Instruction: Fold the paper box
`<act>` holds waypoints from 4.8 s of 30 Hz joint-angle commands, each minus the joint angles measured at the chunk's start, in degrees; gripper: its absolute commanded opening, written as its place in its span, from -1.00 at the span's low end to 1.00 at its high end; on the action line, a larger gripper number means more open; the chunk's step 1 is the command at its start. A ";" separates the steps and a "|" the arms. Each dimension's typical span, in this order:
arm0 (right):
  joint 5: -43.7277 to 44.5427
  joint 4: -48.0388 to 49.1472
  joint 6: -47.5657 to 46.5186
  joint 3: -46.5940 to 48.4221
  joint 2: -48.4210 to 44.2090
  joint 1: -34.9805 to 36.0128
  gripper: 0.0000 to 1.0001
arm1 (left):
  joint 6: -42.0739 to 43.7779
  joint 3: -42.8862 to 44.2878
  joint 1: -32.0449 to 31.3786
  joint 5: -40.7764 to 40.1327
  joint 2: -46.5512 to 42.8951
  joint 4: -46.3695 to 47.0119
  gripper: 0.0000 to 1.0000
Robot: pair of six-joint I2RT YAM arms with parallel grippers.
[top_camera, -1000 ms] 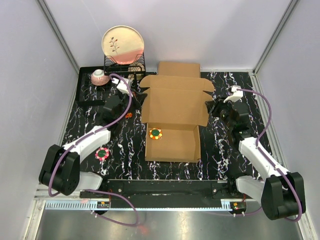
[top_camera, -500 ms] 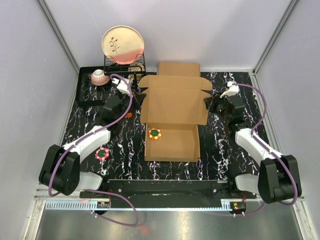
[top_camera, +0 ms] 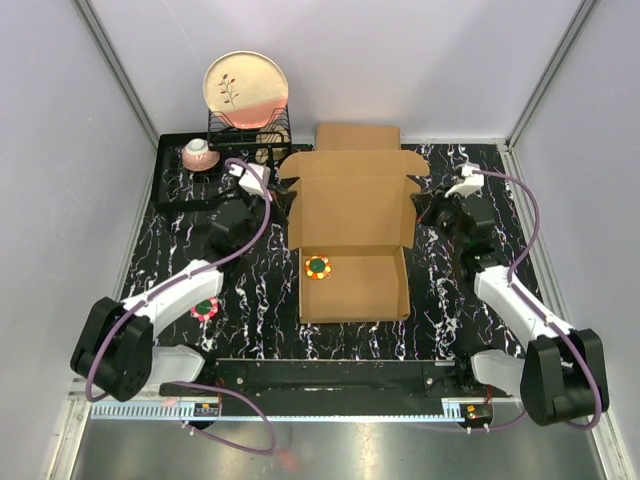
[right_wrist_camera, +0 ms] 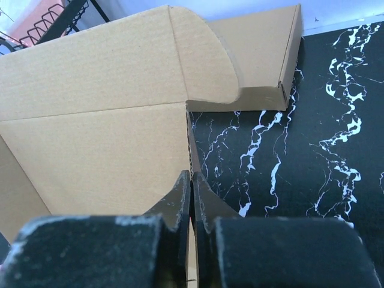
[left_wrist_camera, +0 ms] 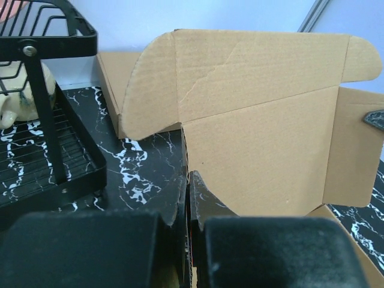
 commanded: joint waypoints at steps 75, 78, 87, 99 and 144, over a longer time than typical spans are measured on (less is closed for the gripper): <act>42.37 8.66 10.21 -33.65 -21.91 33.69 -1.00 | 27.77 -18.94 -50.27 -50.24 13.51 62.30 -1.00; 42.63 8.84 10.12 -33.74 -22.00 33.95 -1.00 | 31.13 -16.92 -50.01 -49.89 12.09 62.30 -1.00; 42.81 8.66 10.03 -33.82 -22.26 34.04 -1.00 | 33.15 -13.23 -48.16 -53.75 11.13 62.30 -1.00; 42.19 18.74 9.95 -32.16 -14.19 34.57 -0.99 | 29.12 -14.35 -39.12 -52.26 7.44 62.30 -1.00; 44.30 21.06 2.39 -25.48 -5.03 38.87 -1.00 | -14.73 -10.07 -15.04 -33.29 -16.39 1.85 -0.94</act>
